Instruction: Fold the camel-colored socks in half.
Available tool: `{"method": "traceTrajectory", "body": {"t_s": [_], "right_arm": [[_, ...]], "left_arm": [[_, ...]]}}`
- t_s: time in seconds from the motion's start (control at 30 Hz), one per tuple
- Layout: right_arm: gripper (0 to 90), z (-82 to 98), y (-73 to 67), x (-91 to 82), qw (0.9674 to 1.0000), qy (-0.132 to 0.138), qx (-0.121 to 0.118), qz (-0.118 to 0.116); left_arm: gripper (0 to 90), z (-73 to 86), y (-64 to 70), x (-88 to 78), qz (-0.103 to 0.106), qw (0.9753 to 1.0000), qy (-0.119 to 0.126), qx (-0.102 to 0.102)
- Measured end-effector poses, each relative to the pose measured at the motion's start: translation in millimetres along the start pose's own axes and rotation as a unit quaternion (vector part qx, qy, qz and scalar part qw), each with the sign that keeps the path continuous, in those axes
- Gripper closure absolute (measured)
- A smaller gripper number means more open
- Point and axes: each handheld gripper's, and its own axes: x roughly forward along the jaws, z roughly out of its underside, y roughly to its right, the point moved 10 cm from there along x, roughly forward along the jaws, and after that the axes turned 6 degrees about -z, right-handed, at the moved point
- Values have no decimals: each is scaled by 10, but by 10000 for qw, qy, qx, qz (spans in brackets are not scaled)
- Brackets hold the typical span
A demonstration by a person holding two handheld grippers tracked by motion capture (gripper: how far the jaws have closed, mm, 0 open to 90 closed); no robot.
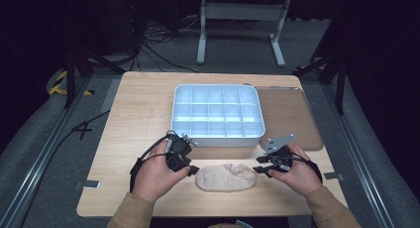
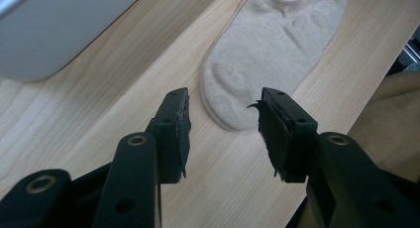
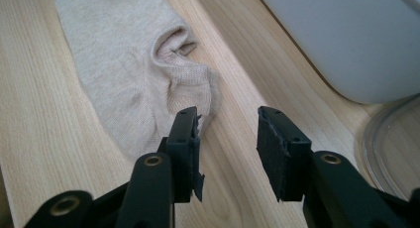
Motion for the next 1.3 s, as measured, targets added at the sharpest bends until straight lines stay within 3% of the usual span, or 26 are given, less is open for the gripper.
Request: {"method": "traceTrajectory", "body": {"t_s": [0.17, 0.53, 0.63, 0.8, 1.03, 1.3], "right_arm": [[609, 6, -3, 3, 10000, 28, 20, 9], [626, 5, -55, 58, 9999, 35, 66, -108], [627, 12, -59, 67, 9999, 13, 83, -120], [628, 12, -66, 72, 9999, 3, 63, -106], [628, 17, -75, 89, 9999, -30, 34, -130], [626, 12, -89, 102, 9999, -42, 20, -120]], "left_arm": [[590, 29, -26, 113, -212, 9996, -199, -60], [597, 109, -21, 425, -282, 9978, -587, -103], [601, 123, 9, 496, -186, 9976, -652, -147], [617, 123, 37, 545, -164, 9975, -662, -164], [622, 142, 80, 611, -286, 9961, -833, 30], [668, 141, 130, 625, -439, 9952, -874, 84]]}}
